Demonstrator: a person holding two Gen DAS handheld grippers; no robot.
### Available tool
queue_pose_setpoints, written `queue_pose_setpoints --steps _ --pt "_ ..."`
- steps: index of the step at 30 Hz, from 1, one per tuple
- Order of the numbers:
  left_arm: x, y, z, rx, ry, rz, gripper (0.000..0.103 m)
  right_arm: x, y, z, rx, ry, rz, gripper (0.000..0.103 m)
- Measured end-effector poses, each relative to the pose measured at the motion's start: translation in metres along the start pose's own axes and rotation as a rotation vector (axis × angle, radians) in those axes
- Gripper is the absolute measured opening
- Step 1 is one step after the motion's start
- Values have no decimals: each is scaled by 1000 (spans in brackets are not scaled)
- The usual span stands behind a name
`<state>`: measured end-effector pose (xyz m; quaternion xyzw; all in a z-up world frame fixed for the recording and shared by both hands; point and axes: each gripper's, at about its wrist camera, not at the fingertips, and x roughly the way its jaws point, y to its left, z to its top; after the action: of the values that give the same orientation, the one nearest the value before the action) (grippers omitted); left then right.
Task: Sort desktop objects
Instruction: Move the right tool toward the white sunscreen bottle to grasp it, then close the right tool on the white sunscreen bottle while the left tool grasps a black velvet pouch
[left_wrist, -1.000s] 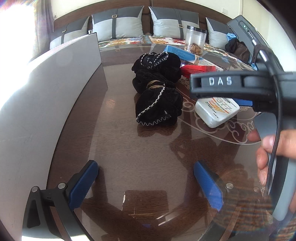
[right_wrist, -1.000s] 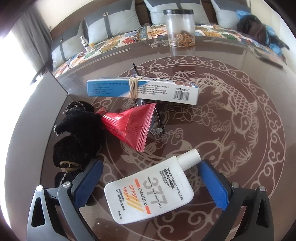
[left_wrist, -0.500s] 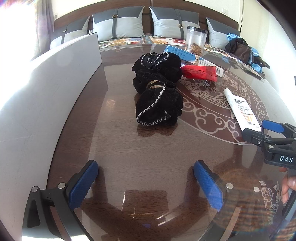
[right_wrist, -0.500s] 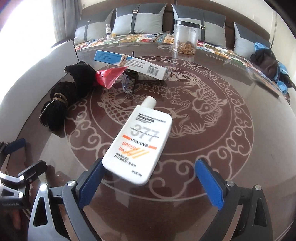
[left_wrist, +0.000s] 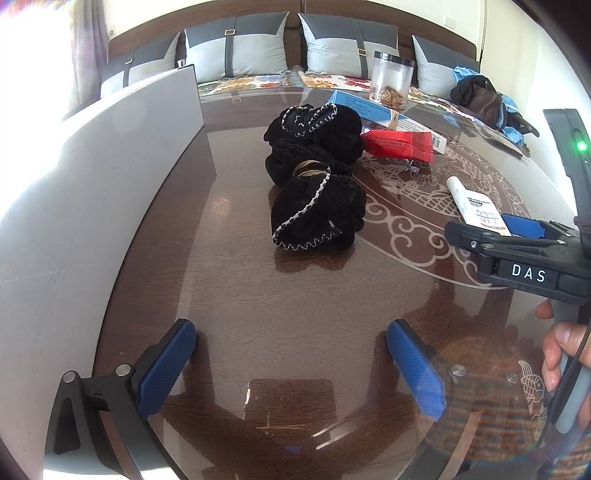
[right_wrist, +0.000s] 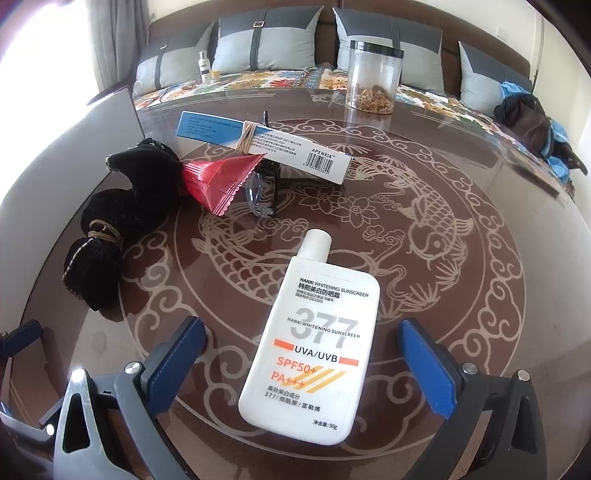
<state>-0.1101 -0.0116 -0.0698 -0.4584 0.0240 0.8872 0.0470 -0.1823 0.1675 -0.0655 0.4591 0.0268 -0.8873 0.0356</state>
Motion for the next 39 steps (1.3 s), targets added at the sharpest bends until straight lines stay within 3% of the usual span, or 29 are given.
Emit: queue_pose_setpoints --steps 1,3,4,9,14,16,25,28,32,36,38,39 --pt "0 0 0 0 0 0 103 -4 -2 -3 -1 -18 -2 89" --pt "0 0 0 0 0 1 103 -13 -6 -10 1 -52 -6 54" --pt "0 -1 0 0 1 1 103 -16 -7 -12 -1 -57 -7 52" --pt "0 -1 0 0 1 1 103 -27 -26 -27 -8 -58 -2 52" --pt "0 -1 0 0 1 0 103 -46 -57 -50 29 -60 -63 52" --pt "0 -1 0 0 1 1 103 -46 -67 -50 66 -56 -42 53" --pt "1 -2 2 -19 10 13 103 -39 -61 -48 47 -35 -39 84" --pt "13 -6 18 -4 31 2 103 -38 -61 -48 49 -30 -35 87" --pt "44 -8 64 -17 93 10 103 -38 -61 -48 49 -27 -42 88" --pt "65 -10 94 -25 83 16 103 -38 -61 -48 49 -27 -41 88" --pt "63 -12 99 -24 33 19 82 -38 -61 -48 49 -27 -41 88" --pt "60 -14 100 -22 13 17 51 -38 -61 -48 49 -27 -42 88"
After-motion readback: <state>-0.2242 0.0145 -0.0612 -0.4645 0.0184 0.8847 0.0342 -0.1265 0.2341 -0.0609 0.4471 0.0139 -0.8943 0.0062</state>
